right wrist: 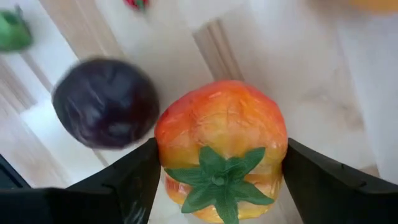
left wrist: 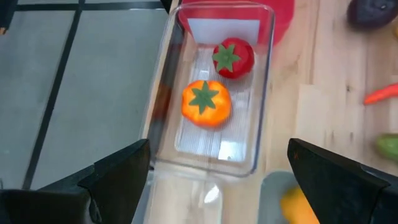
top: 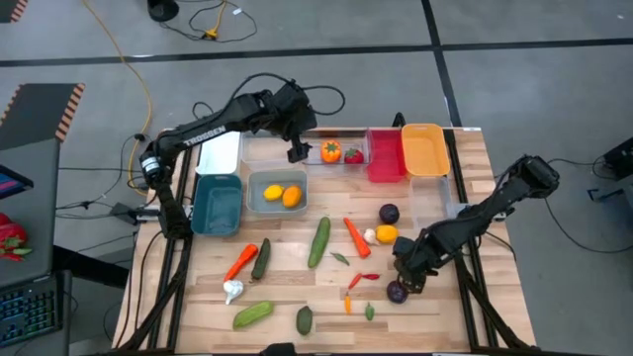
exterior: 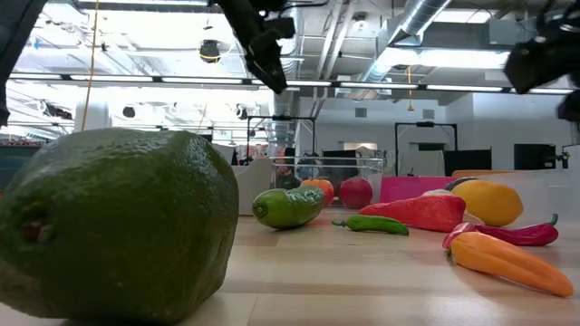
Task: Sort produce into baskets
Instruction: Put the orange tomato into the top right transparent bin
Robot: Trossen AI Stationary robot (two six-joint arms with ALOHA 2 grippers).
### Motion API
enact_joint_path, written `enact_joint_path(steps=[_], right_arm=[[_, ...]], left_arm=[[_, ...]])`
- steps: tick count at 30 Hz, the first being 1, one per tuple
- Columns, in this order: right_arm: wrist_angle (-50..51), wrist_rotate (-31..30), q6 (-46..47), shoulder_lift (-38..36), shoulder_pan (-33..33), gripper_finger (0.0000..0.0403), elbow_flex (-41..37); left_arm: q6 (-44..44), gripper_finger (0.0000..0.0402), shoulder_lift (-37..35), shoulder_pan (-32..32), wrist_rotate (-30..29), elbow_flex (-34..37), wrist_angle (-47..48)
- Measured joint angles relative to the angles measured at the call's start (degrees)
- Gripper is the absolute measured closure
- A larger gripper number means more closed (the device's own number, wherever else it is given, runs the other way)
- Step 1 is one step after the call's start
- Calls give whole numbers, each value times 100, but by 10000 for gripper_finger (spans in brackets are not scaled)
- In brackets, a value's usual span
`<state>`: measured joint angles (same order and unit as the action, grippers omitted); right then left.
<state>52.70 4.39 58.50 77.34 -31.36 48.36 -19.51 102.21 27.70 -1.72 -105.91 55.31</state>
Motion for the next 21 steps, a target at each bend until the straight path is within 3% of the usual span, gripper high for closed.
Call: enact_joint_path(steps=[6, 15, 21], right_arm=[[231, -325, -769, -2, 465, 76, 506], [230, -1875, -2680, -7, 1538, 75, 1410], [-516, -2696, -4037, -11, 2482, 73, 1567]], left_arm=[[214, 35, -499, 2, 114, 0, 599], [746, 35, -1304, -86, 327, 0, 1294], [1176, 35, -1682, -416, 339, 112, 1546]])
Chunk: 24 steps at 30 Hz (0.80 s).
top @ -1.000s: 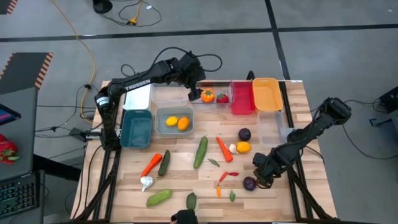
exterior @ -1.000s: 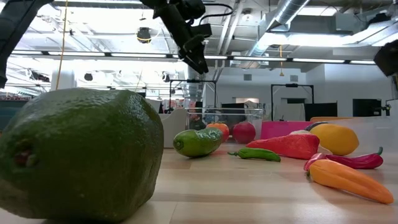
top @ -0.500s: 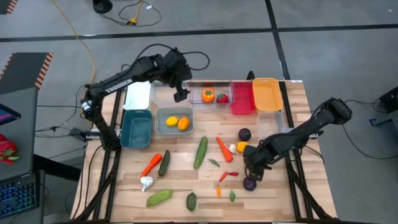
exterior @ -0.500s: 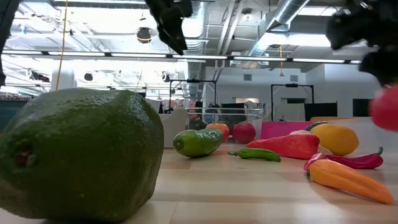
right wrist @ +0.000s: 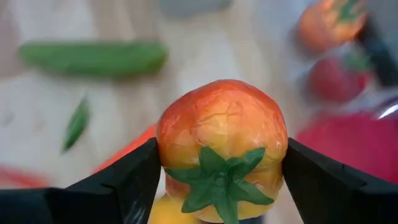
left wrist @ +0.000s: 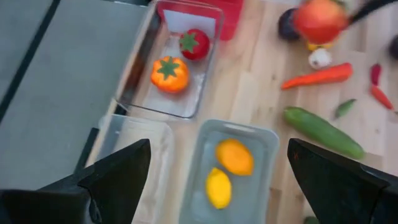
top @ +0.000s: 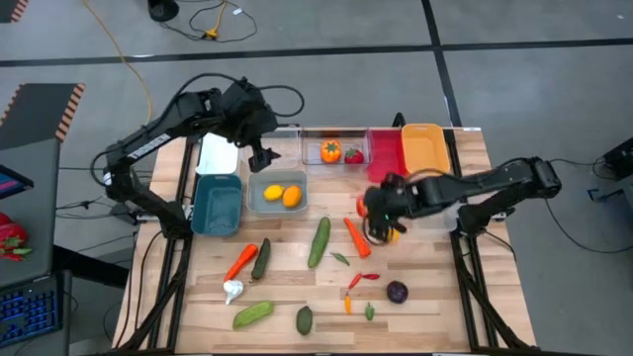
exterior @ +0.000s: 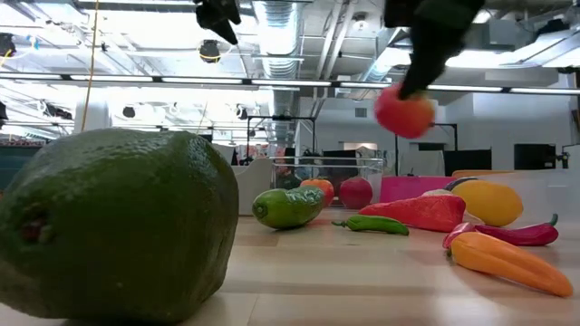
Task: Sort produce into baskets
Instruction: Put the orange tomato into the top right transparent bin
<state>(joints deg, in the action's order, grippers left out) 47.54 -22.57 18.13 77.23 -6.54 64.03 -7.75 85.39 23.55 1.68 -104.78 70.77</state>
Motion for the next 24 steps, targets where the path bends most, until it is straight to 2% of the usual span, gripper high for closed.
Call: enact_joint_path(steps=[5, 12, 18, 24], right_arm=[[-1089, -13, -1034, 0, 830, 73, 0], [-2354, -8, -2229, 0, 1865, 72, 0], [-2705, 52, -2463, 0, 2676, 72, 2], [-3117, 897, -2461, -1, 3379, 71, -278]], left_arm=[[322, 35, -485, -375, -4, 803, -210], [1119, 35, -1410, -1030, -101, 2458, -1127], [1776, 35, -2115, -1592, -254, 3765, -2283], [2262, 35, -2376, -2062, -254, 4617, -3099]])
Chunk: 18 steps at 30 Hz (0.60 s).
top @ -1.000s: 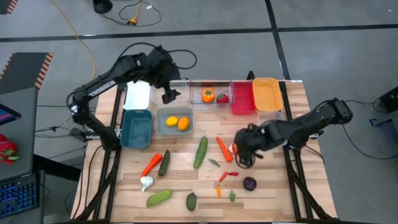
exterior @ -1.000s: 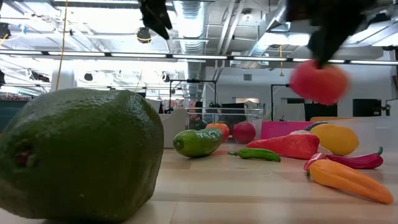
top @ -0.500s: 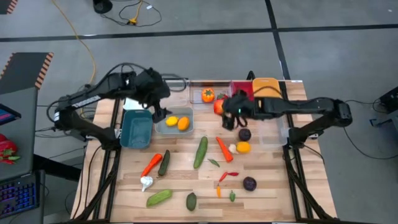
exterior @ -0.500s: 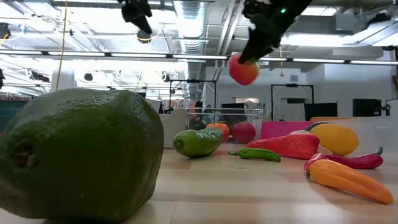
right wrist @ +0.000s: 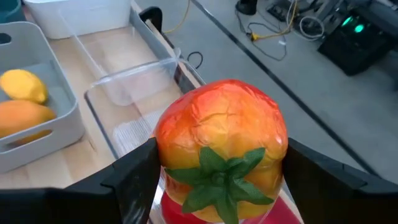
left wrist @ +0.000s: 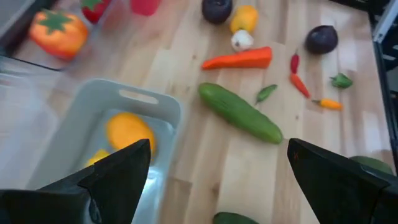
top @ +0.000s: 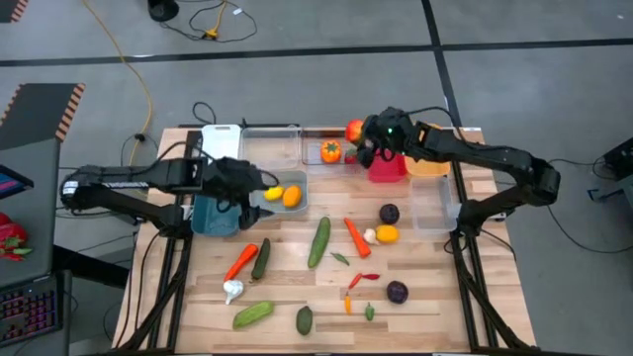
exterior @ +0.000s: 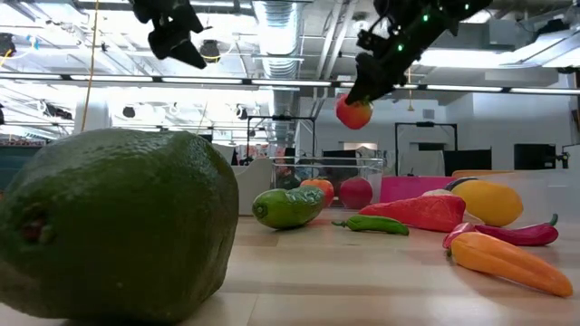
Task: Sort produce into baskets
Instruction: Put the orange tomato into the top right transparent bin
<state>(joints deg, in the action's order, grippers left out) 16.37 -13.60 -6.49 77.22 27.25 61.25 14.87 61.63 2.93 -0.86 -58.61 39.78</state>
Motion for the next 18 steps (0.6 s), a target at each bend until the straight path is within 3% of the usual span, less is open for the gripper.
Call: enact_joint_path(steps=[10, 18], right_arm=[[-669, 221, 0, 1, 409, 61, -419], [-771, 212, -2, 1, 413, 47, -471]], left_arm=[[354, 35, 30, -588, 0, 644, -1231], [342, 35, 32, -820, -186, 743, -1383]])
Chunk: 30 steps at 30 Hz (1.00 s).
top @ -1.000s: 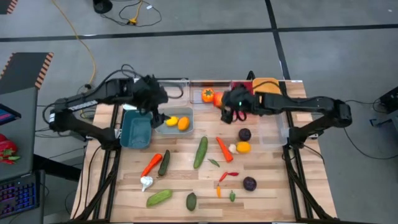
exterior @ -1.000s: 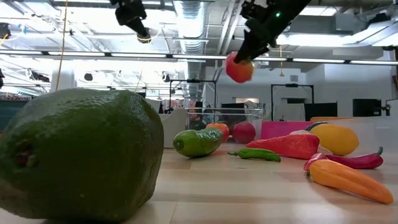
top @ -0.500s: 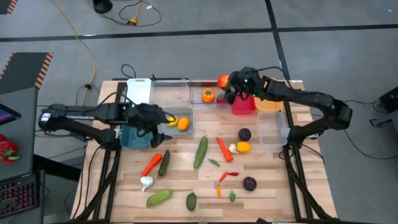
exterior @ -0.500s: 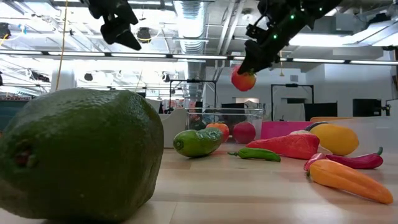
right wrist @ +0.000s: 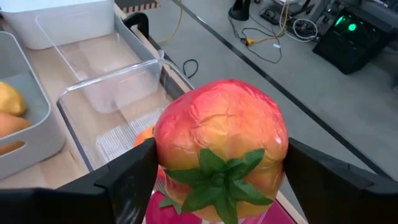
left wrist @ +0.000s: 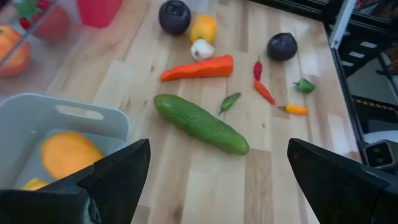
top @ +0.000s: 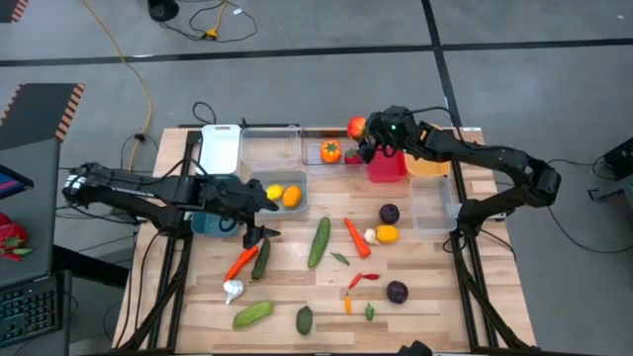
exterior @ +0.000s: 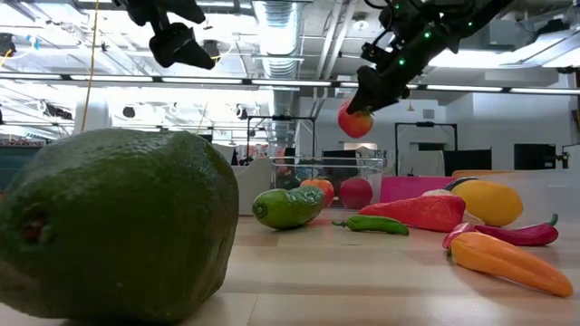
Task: Sort produce into baskets
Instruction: Put the orange tomato into the top right transparent bin, then put the green chili pepper into the top left transparent bin
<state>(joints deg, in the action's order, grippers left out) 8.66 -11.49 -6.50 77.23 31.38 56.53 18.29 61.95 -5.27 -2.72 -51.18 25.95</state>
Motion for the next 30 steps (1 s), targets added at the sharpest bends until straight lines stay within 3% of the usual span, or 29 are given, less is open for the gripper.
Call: enact_joint_path(steps=[8, 16, 23, 30], right_arm=[[-107, 195, -2, 5, 2, 34, 1], [-150, 266, 0, 463, 33, 6, 7], [-133, 270, 1, 930, 28, 4, 7], [-130, 262, -4, 803, 20, 8, 4]], left_arm=[[-1, 35, -2, -35, -245, 0, 3], [-1, 35, 0, -35, -249, 0, 4], [161, 35, 0, -103, -271, 0, 7], [612, 35, 0, -448, -618, 0, 6]])
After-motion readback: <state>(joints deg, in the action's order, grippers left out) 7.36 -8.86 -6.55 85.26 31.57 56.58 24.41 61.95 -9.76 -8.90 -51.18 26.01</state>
